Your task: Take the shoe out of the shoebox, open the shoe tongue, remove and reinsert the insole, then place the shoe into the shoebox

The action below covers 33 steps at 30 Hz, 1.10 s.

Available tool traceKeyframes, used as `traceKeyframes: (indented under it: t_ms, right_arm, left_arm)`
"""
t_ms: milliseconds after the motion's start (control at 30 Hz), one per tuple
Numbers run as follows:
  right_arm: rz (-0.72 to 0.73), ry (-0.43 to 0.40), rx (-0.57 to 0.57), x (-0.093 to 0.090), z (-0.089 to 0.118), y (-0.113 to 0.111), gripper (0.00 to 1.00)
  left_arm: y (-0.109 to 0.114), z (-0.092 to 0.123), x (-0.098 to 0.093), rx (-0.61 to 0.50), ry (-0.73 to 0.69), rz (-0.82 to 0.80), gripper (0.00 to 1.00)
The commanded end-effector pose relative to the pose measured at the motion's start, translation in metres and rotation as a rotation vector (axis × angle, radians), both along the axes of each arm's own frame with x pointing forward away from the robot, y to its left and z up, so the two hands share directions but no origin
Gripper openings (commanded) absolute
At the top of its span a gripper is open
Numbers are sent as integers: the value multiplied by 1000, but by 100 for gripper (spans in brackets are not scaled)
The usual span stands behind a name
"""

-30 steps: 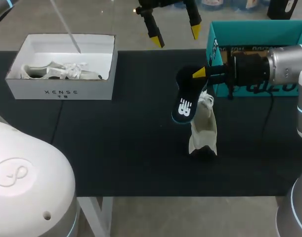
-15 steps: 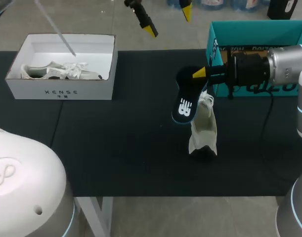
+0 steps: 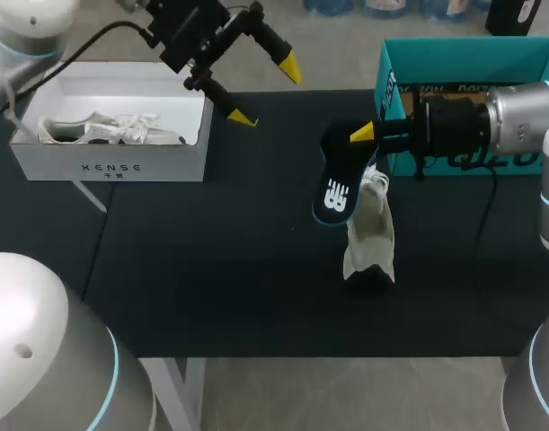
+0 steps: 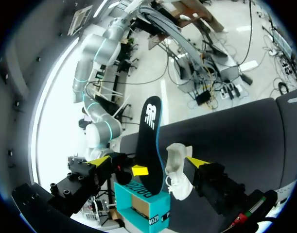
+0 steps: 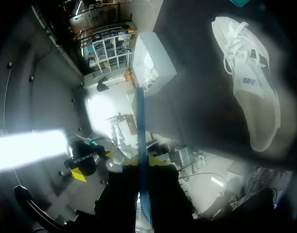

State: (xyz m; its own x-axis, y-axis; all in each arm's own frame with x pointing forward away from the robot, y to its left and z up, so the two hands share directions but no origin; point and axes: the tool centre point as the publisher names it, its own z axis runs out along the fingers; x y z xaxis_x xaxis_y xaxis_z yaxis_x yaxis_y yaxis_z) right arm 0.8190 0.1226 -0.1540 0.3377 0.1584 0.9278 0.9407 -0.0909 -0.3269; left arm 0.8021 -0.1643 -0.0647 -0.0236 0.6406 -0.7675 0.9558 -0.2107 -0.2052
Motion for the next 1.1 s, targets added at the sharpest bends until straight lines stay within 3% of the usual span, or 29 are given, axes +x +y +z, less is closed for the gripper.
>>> traceKeyframes:
  t_ms: [33, 433, 1100]
  right_arm:
    - [0, 1, -3, 0, 0, 0, 0]
    - [0, 1, -3, 0, 0, 0, 0]
    - [0, 1, -3, 0, 0, 0, 0]
  left_arm:
    - [7, -12, -8, -876, 168, 346, 100]
    - [2, -24, -13, -828, 166, 284, 100]
    - [-20, -45, -9, -648, 13, 105, 100]
